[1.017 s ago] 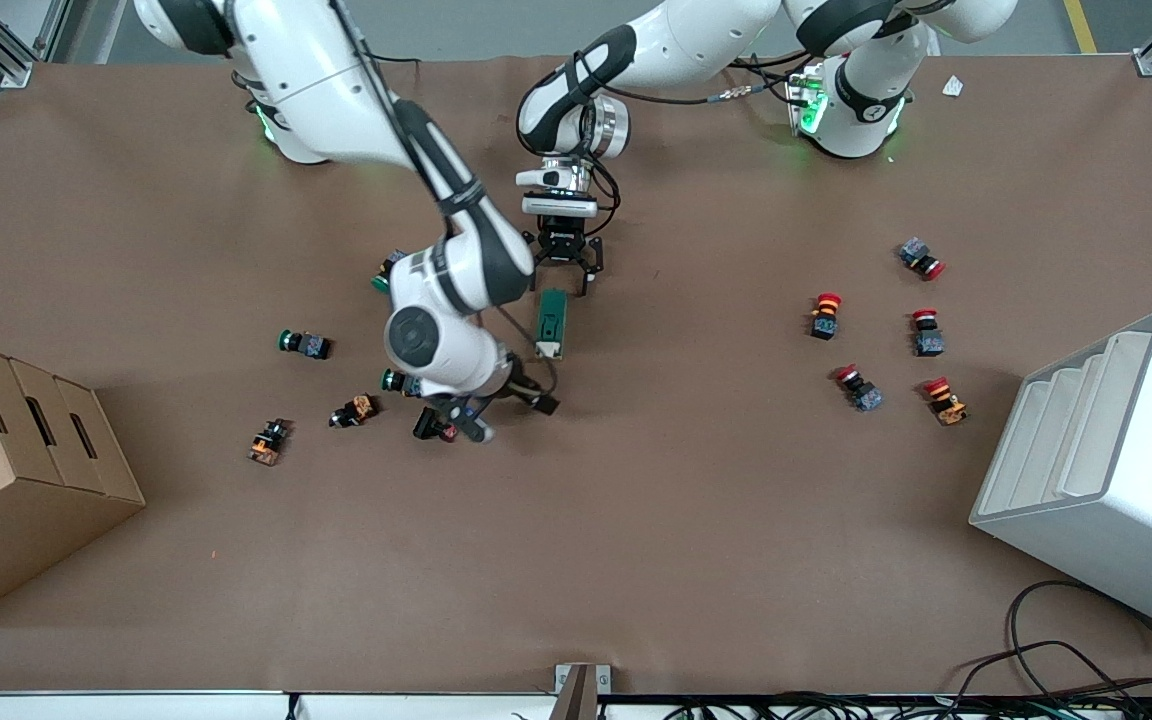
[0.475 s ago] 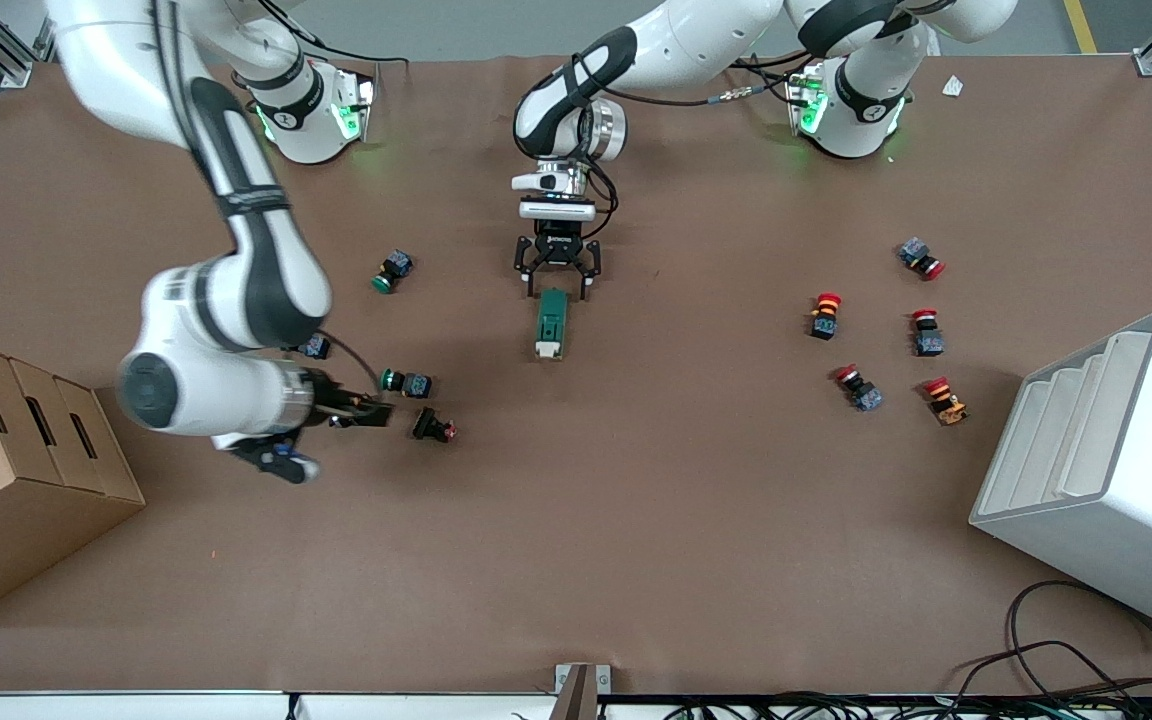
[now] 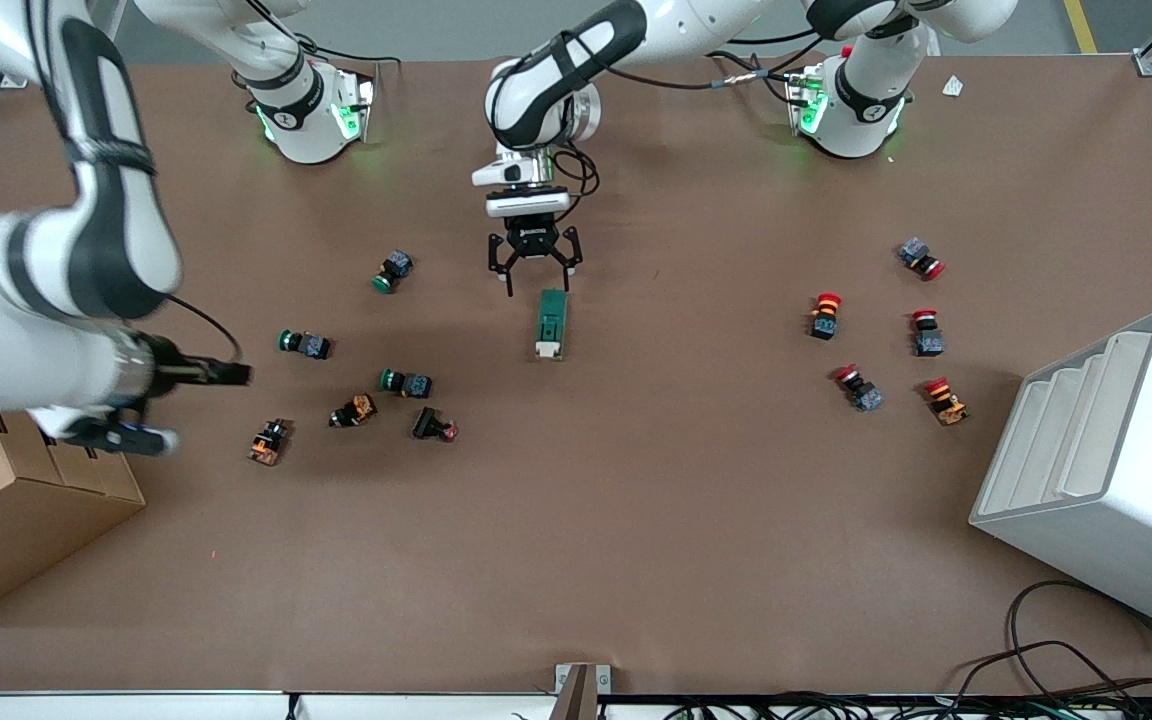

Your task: Close load switch with both arms

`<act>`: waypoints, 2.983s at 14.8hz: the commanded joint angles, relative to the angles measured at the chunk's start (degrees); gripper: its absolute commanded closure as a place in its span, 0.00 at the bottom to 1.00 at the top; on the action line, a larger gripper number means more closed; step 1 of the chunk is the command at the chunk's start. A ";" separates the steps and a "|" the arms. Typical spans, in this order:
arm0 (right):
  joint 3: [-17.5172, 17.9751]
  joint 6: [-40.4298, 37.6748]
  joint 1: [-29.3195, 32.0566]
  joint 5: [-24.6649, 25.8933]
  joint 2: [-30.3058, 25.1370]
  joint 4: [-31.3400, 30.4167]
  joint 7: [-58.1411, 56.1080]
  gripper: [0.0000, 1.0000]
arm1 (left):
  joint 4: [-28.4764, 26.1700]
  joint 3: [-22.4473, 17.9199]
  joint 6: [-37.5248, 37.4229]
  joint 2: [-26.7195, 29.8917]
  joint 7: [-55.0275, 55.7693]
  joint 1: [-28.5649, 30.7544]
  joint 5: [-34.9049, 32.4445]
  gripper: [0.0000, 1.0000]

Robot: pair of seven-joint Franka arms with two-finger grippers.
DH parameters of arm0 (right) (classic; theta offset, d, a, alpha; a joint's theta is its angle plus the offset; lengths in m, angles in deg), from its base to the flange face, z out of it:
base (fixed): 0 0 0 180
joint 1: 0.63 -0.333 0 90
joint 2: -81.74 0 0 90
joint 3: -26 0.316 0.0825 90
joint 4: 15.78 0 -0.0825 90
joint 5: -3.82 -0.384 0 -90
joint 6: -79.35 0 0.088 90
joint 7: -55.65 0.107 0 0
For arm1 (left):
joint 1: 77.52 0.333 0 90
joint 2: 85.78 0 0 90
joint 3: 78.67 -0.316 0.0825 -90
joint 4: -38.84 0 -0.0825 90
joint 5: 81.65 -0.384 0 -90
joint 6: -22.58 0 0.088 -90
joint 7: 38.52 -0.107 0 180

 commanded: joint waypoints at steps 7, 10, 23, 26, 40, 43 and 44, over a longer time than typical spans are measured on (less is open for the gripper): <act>1.19 -4.20 4.73 6.74 -5.91 4.82 -6.67 0.00 | 8.67 0.02 -1.42 13.66 -34.47 11.11 32.82 0.00; 1.19 -5.43 6.66 6.74 -5.82 8.35 -8.06 0.00 | 14.56 0.11 -8.79 16.57 -50.79 17.53 40.05 0.00; 1.71 -8.15 7.55 5.69 -5.29 10.38 -9.92 0.00 | 15.11 -7.60 -18.56 34.58 -93.45 39.26 66.86 0.00; 1.80 -8.51 8.07 5.43 -5.29 10.46 -9.83 0.00 | 15.02 -16.47 -21.12 37.31 -104.27 39.44 74.50 0.00; 1.71 -9.21 8.86 3.67 -19.61 -0.52 -10.80 0.00 | 5.88 -23.79 -20.59 46.02 -123.71 44.01 84.20 0.00; 1.71 -8.77 8.95 3.67 -23.56 -4.12 -10.80 0.00 | 4.74 -26.60 -21.12 47.16 -127.32 43.83 84.20 0.00; 1.71 -8.86 8.87 3.75 -24.35 -4.56 -10.80 0.00 | 4.82 -26.61 -21.12 46.99 -127.33 43.83 84.20 0.00</act>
